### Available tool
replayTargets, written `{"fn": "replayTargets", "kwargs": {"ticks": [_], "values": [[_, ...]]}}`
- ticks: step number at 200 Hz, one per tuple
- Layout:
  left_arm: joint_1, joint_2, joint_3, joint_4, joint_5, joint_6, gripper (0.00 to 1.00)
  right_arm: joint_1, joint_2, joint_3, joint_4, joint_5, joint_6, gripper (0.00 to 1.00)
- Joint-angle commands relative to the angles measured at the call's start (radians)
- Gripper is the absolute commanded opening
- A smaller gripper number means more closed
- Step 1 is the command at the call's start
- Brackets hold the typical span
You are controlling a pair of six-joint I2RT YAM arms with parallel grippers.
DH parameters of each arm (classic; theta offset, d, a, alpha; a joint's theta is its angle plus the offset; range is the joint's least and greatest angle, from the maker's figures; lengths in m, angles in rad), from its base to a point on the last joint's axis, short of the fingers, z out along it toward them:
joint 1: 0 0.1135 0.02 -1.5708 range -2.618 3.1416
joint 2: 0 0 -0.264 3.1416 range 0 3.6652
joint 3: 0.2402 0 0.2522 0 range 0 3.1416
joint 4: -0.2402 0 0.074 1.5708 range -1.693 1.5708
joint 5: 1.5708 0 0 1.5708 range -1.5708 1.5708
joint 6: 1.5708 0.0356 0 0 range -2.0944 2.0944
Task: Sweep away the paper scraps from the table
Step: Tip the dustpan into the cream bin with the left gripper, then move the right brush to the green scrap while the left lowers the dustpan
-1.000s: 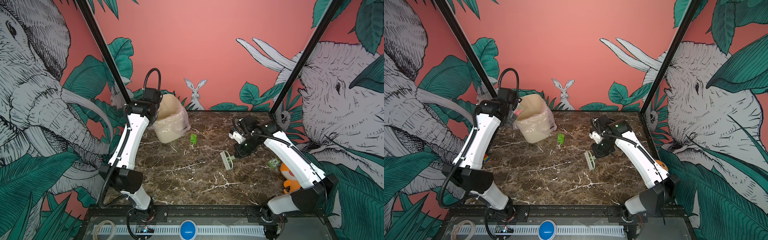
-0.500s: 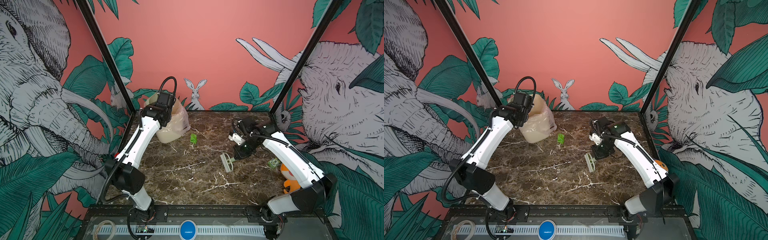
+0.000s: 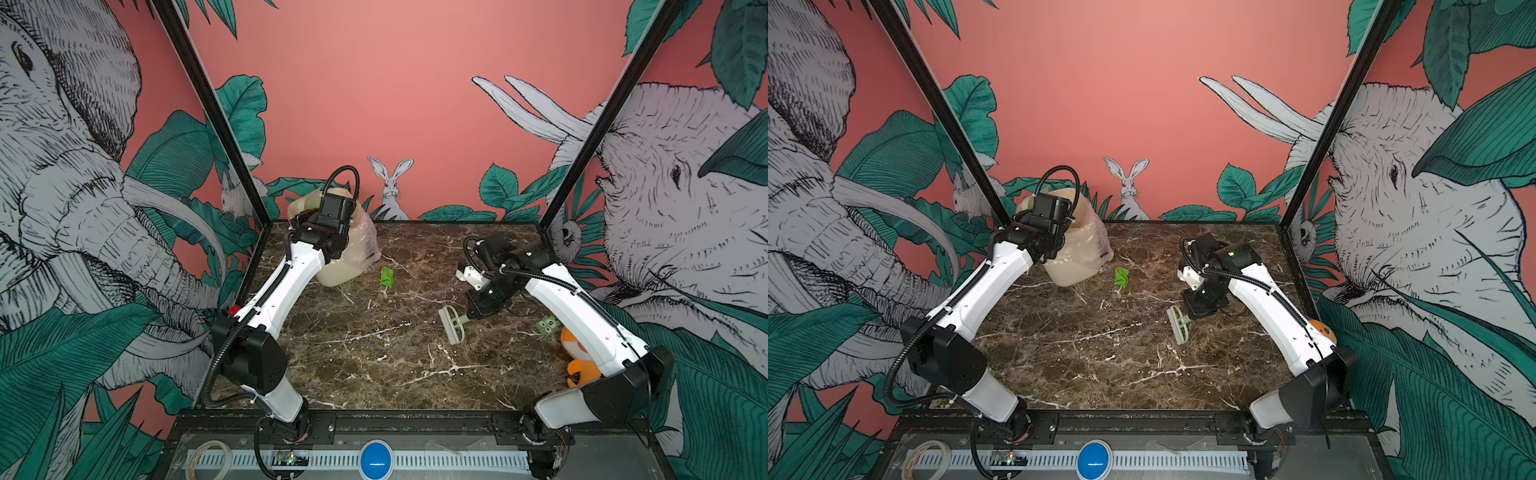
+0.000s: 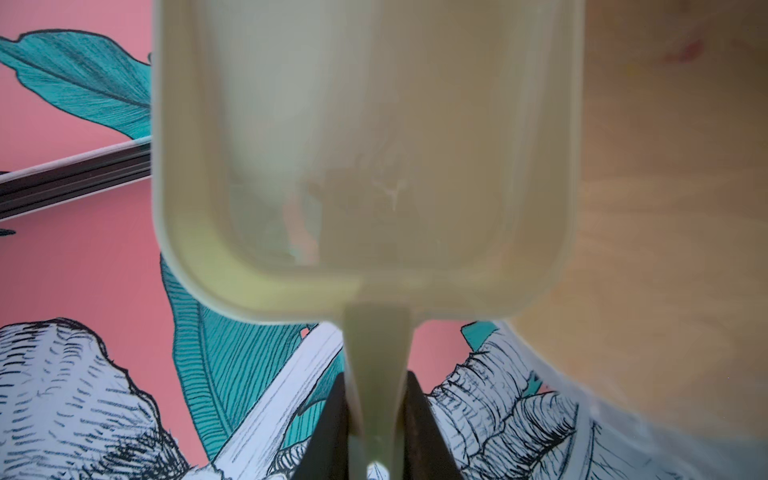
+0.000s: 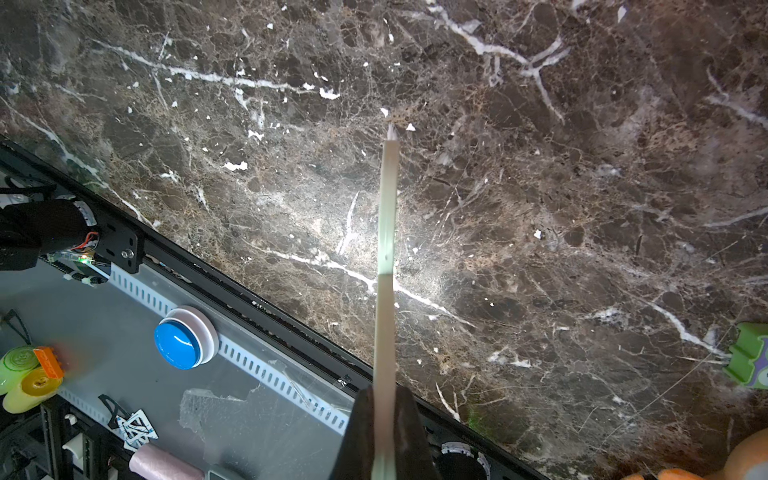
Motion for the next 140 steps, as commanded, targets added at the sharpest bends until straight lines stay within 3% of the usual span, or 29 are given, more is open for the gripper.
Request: {"fn": "replayTargets", "kwargs": {"ticks": [1,37,79,140], "values": [[-0.004,-0.059,0.005,0.028,-0.025,-0.005,0.16,-0.003,-0.030,-0.009,0.002,-0.012,-0.012,0.00],[-0.004,-0.071,0.094,-0.086,0.038,-0.203,0.16,-0.003,-0.037,-0.033,0.049,-0.044,0.017,0.00],[-0.011,-0.122,0.217,-0.292,0.264,-0.509,0.17,0.002,-0.028,-0.067,0.159,-0.094,0.073,0.00],[-0.036,-0.290,0.123,-0.389,0.588,-0.759,0.18,0.035,0.079,-0.033,0.433,-0.149,0.237,0.00]]}}
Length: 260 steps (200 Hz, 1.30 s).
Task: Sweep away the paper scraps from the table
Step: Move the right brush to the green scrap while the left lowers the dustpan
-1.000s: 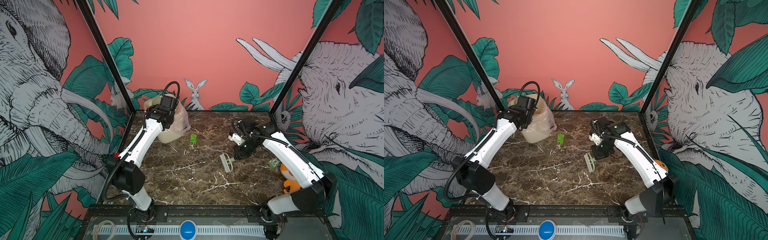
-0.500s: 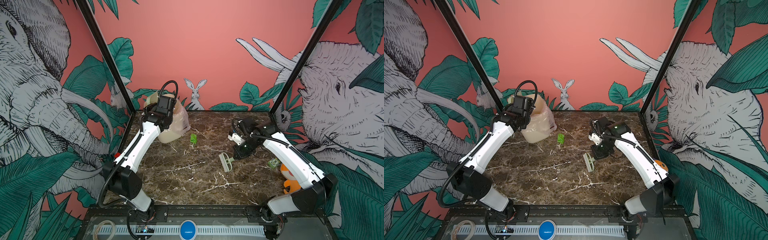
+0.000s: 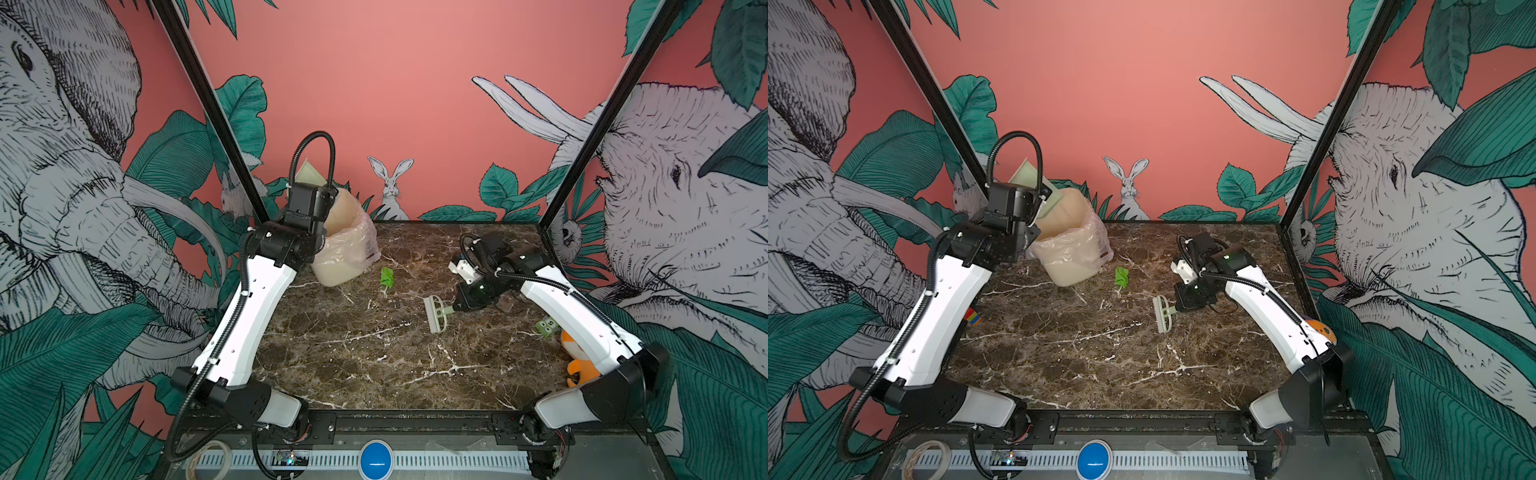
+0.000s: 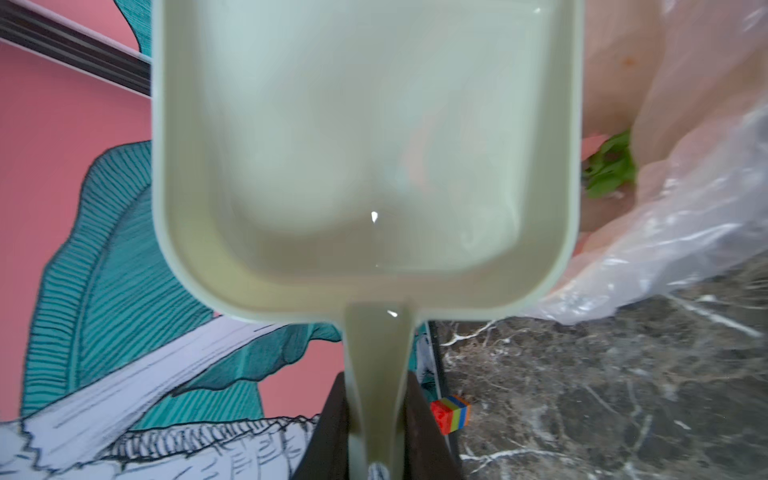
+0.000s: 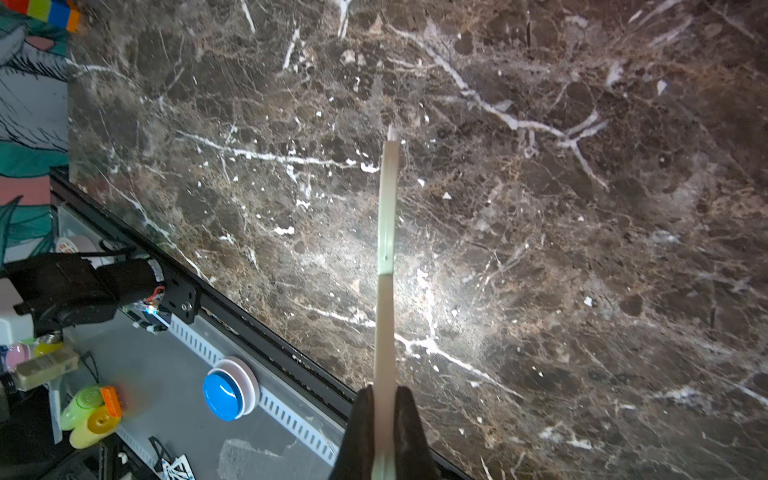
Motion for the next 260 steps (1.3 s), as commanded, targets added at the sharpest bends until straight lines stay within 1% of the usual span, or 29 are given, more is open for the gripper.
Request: {"fn": "replayTargets", "kwargs": {"ticks": [1,27,29,63,102,147,180,210,251,260], "values": [[-0.019,-0.081,-0.052,-0.082,0.187,-0.162,0.18,0.014,0.054,0.025,0.185,-0.050,0.104,0.00],[-0.055,-0.153,-0.143,-0.101,0.263,-0.239,0.18,0.016,0.110,0.045,0.358,-0.088,0.231,0.00],[-0.057,-0.158,-0.150,-0.103,0.267,-0.243,0.18,0.016,0.132,0.047,0.374,-0.088,0.242,0.00],[-0.080,-0.232,-0.277,-0.109,0.311,-0.286,0.19,0.016,0.240,0.072,0.601,-0.112,0.435,0.00],[-0.099,-0.286,-0.337,-0.126,0.357,-0.309,0.19,0.007,0.336,0.056,0.841,-0.098,0.663,0.00],[-0.102,-0.319,-0.383,-0.133,0.388,-0.315,0.20,0.005,0.425,0.033,1.064,-0.107,0.857,0.00],[-0.108,-0.322,-0.393,-0.130,0.409,-0.319,0.20,0.004,0.466,-0.001,1.149,-0.091,0.950,0.00],[-0.119,-0.320,-0.410,-0.119,0.434,-0.333,0.20,-0.001,0.469,-0.059,1.198,-0.066,1.005,0.00],[-0.142,-0.315,-0.435,-0.105,0.441,-0.353,0.20,-0.007,0.443,-0.132,1.246,-0.061,1.036,0.00],[-0.147,-0.314,-0.437,-0.104,0.440,-0.357,0.20,-0.009,0.429,-0.186,1.260,-0.063,1.042,0.00]]}}
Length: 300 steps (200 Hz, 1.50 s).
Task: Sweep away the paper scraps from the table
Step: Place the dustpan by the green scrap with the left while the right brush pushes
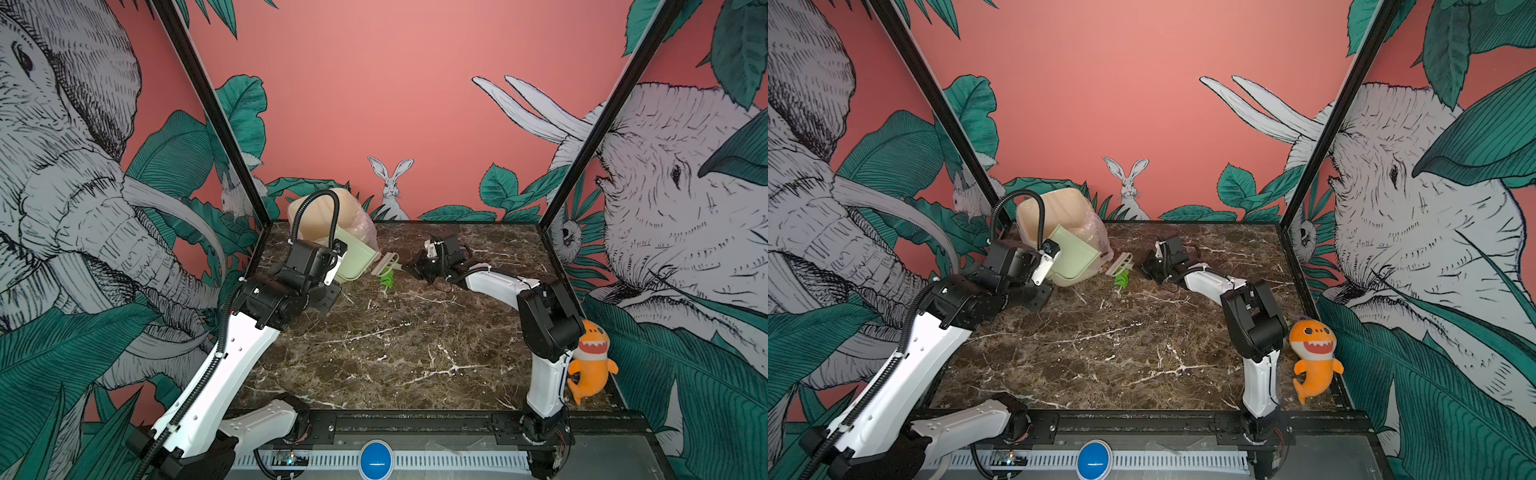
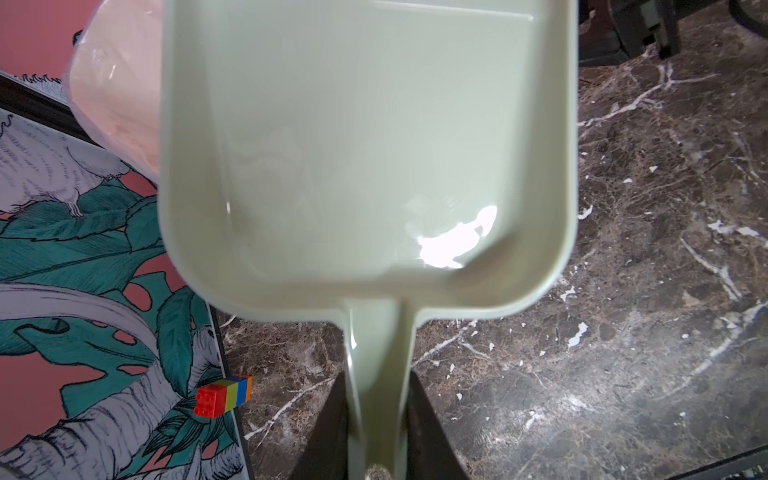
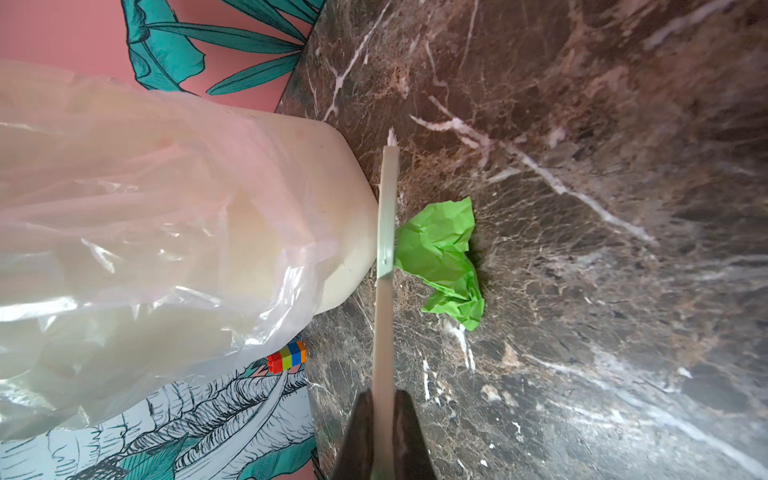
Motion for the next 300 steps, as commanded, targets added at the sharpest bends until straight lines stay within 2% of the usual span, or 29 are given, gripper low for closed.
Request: {"fn": "replayTargets", "kwargs": {"ticks": [1,24,52,95,117,137,172,180,234,269,300], "values": [[-0.015,-0.005,-0.017,0.011,0.015,-0.034,0.21,-0.008,-0.036,-0.068,0.095,0.034,0.119,0.00],[-0.029,-0.001,-0.017,0.011,0.010,-0.042,0.21,-0.011,-0.110,-0.179,0.125,0.045,0.135,0.00],[-0.050,0.003,-0.025,0.016,0.014,-0.049,0.21,-0.014,-0.270,-0.346,0.107,0.077,0.136,0.00],[-0.086,0.026,-0.052,0.042,0.022,-0.061,0.21,-0.019,-0.576,-0.567,-0.072,0.145,0.120,0.00],[-0.106,0.037,-0.072,0.062,0.028,-0.068,0.21,-0.023,-0.714,-0.631,-0.157,0.168,0.125,0.00],[-0.128,0.045,-0.093,0.080,0.039,-0.079,0.21,-0.025,-0.764,-0.607,-0.201,0.146,0.099,0.00],[-0.157,0.057,-0.132,0.098,0.041,-0.097,0.21,-0.027,-0.729,-0.431,-0.338,0.136,-0.017,0.00],[-0.190,0.057,-0.139,0.099,0.039,-0.101,0.21,-0.028,-0.707,-0.415,-0.322,0.129,-0.017,0.00],[-0.218,0.039,-0.162,0.102,0.030,-0.129,0.21,-0.040,-0.471,-0.335,-0.157,0.113,0.004,0.00],[-0.231,0.040,-0.170,0.098,0.025,-0.138,0.21,-0.069,-0.409,-0.350,-0.110,0.118,0.017,0.00],[-0.237,0.038,-0.182,0.103,0.030,-0.143,0.21,-0.086,-0.476,-0.446,-0.098,0.115,0.044,0.00]]}}
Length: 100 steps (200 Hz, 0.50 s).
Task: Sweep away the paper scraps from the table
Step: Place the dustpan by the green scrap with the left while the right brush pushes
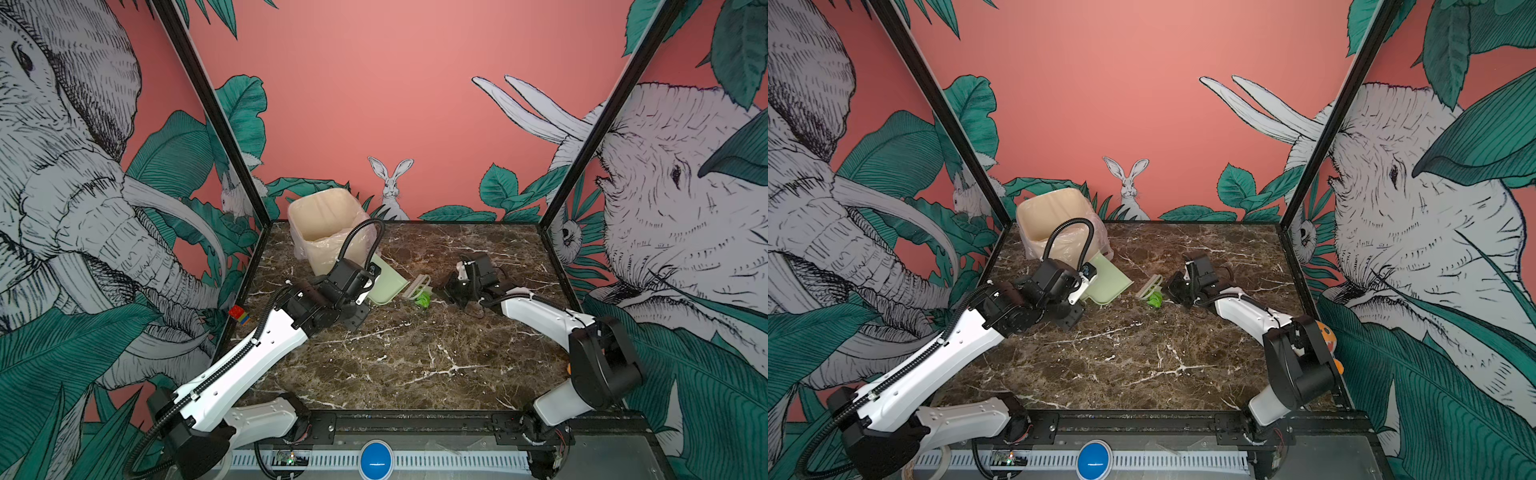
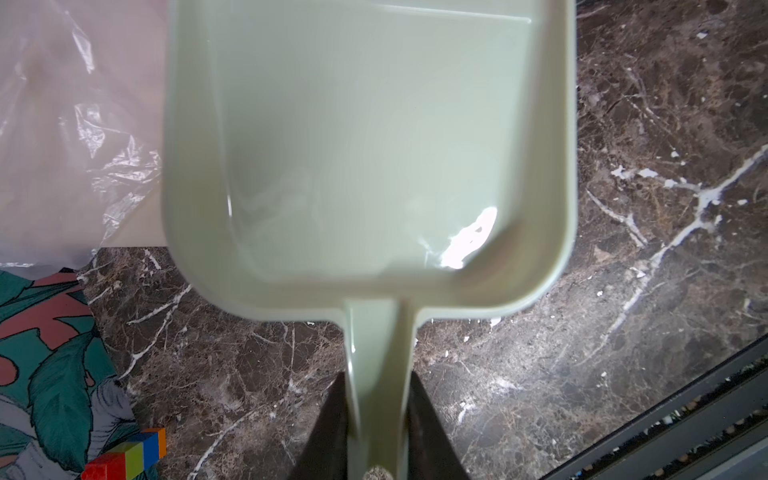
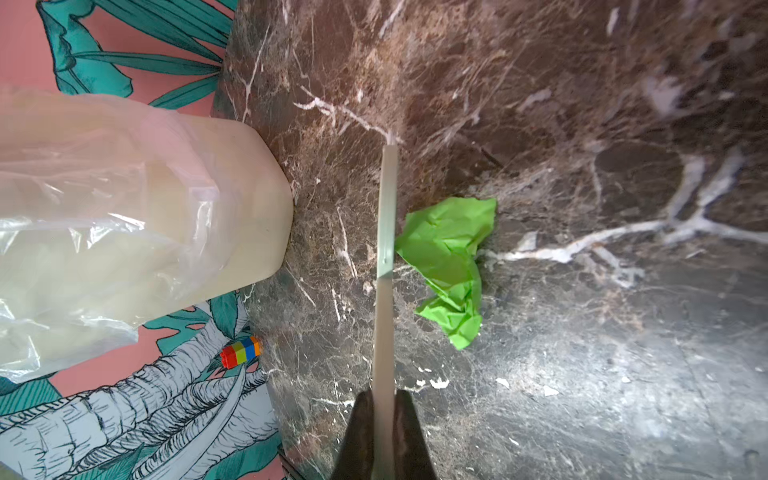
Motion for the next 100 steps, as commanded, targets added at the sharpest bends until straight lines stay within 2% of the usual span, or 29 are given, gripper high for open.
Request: {"fn": "replayTargets", "kwargs": {"ticks": [1,58,100], "values": [[-0.007,-0.021,-0.021,0.011,0.003,-0.027,0.21,-0.013,-0.073,-0.062,0.051,0.027,0.082,0.00],[-0.020,0.012,-0.030,0.035,0.022,-0.027,0.22,-0.043,-0.377,-0.291,-0.094,0.090,0.130,0.00],[-0.042,0.041,-0.033,0.050,0.031,-0.024,0.22,-0.063,-0.552,-0.321,-0.237,0.113,0.128,0.00]]}}
